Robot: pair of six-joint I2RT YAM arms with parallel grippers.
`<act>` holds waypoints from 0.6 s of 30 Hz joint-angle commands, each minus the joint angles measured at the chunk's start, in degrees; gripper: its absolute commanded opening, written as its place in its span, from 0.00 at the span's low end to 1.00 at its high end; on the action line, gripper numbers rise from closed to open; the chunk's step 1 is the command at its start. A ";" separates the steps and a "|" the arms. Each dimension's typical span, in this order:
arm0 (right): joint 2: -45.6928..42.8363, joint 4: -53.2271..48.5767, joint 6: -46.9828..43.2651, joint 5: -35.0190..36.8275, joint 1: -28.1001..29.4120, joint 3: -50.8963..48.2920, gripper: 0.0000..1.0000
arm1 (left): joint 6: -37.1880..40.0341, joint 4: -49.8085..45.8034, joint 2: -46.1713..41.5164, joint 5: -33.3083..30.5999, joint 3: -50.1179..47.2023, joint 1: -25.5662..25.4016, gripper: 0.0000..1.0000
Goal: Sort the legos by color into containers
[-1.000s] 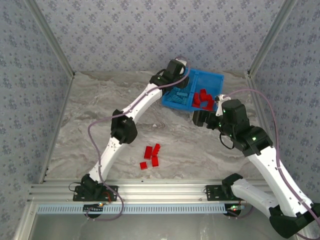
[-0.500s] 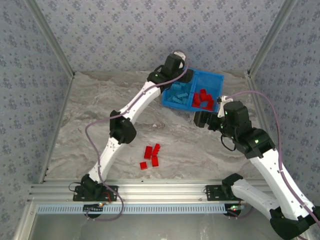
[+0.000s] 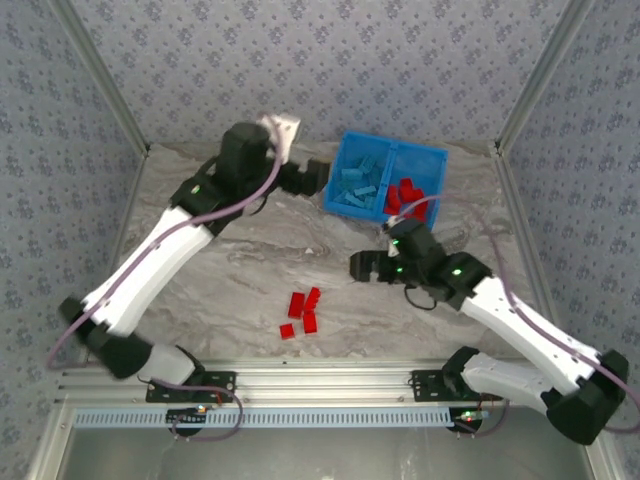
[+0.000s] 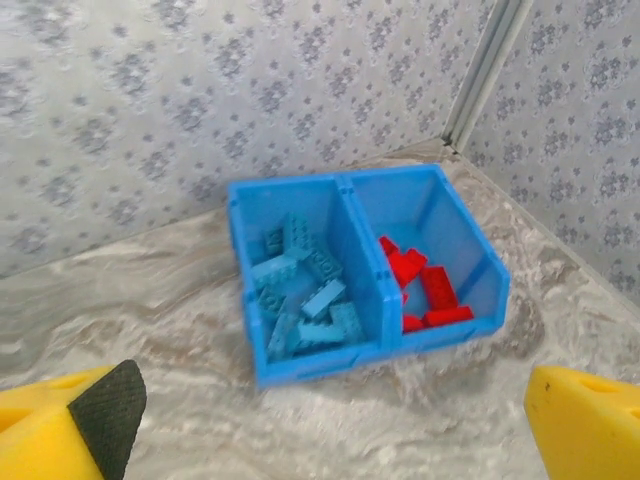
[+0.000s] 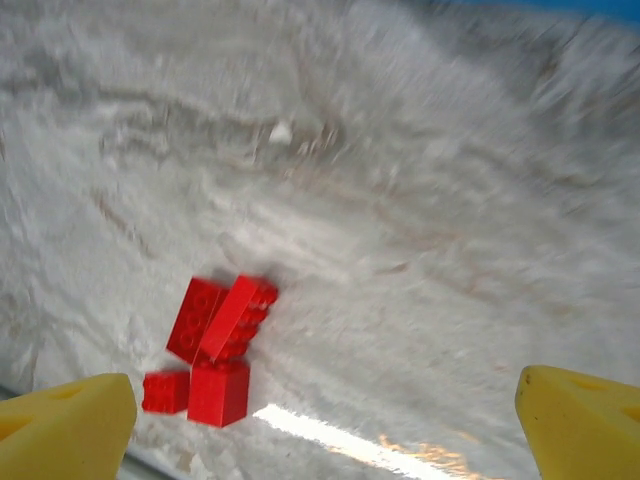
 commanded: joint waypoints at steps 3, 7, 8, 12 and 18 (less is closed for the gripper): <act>10.12 9.09 8.65 -2.94 7.61 -1.63 1.00 | -0.81 1.43 -13.21 -5.25 -19.94 0.13 0.99; 19.88 9.39 8.45 -5.14 10.90 2.28 1.00 | -4.22 -1.13 -21.56 -6.56 -30.15 0.06 0.99; 22.31 9.61 7.29 -6.15 11.56 3.46 1.00 | -5.22 -1.15 -23.24 -7.16 -32.57 0.12 0.99; 31.23 8.21 5.37 -8.64 12.11 7.91 1.00 | -8.87 0.76 -28.11 -7.54 -40.02 0.11 0.99; 40.91 6.36 5.57 -8.14 12.43 12.77 0.86 | -9.07 3.02 -29.47 -7.52 -42.95 0.17 0.99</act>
